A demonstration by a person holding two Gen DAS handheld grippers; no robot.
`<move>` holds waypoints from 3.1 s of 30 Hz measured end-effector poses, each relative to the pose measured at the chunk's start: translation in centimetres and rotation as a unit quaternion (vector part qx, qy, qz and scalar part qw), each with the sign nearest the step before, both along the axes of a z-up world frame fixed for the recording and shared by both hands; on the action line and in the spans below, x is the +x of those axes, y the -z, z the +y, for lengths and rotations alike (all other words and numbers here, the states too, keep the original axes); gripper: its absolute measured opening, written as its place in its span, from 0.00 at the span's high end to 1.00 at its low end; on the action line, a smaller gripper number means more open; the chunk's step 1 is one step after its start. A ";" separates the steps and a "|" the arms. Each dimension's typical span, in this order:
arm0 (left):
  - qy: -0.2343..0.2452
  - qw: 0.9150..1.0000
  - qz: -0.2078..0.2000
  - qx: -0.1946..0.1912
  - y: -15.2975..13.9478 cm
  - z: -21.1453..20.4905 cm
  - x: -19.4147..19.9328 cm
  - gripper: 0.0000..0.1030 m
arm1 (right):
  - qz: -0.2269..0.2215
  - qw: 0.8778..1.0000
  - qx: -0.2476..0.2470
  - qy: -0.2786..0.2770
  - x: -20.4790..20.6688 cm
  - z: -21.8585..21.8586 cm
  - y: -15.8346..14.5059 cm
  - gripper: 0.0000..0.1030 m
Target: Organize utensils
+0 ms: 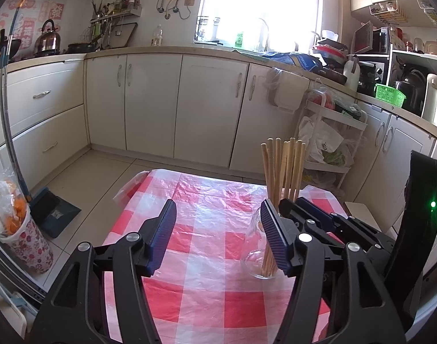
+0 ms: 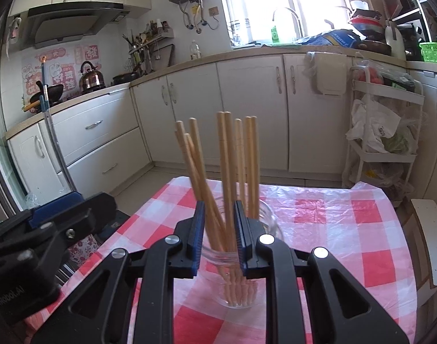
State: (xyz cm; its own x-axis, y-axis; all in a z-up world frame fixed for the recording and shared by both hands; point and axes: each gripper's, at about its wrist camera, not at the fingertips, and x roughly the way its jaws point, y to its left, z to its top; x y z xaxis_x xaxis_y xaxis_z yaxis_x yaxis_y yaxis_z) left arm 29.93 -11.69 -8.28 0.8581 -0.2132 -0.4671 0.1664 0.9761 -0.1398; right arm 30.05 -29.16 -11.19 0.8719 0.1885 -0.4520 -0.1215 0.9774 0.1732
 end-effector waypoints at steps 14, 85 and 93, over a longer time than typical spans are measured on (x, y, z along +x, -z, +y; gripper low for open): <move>-0.010 1.000 0.018 0.024 -0.5 0.2 -0.7 0.20 | 0.013 0.999 0.033 0.038 -0.2 -1.6 -0.6 0.79; -0.025 0.998 0.031 0.049 -13.9 12.7 -39.4 0.07 | 0.026 0.996 0.041 0.080 -46.1 8.6 -16.4 0.07; -0.019 0.998 0.027 0.057 -13.9 12.4 -39.9 0.07 | 0.027 0.995 0.043 0.081 -46.7 8.5 -16.4 0.07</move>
State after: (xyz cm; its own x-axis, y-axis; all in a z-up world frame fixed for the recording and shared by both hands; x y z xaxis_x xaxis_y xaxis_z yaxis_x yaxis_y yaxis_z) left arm -10.00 0.68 5.61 0.8372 -0.1243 -0.5326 0.1244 0.9916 -0.0359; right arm -16.61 -20.66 5.18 0.8691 0.0870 -0.4869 0.0487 0.9646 0.2593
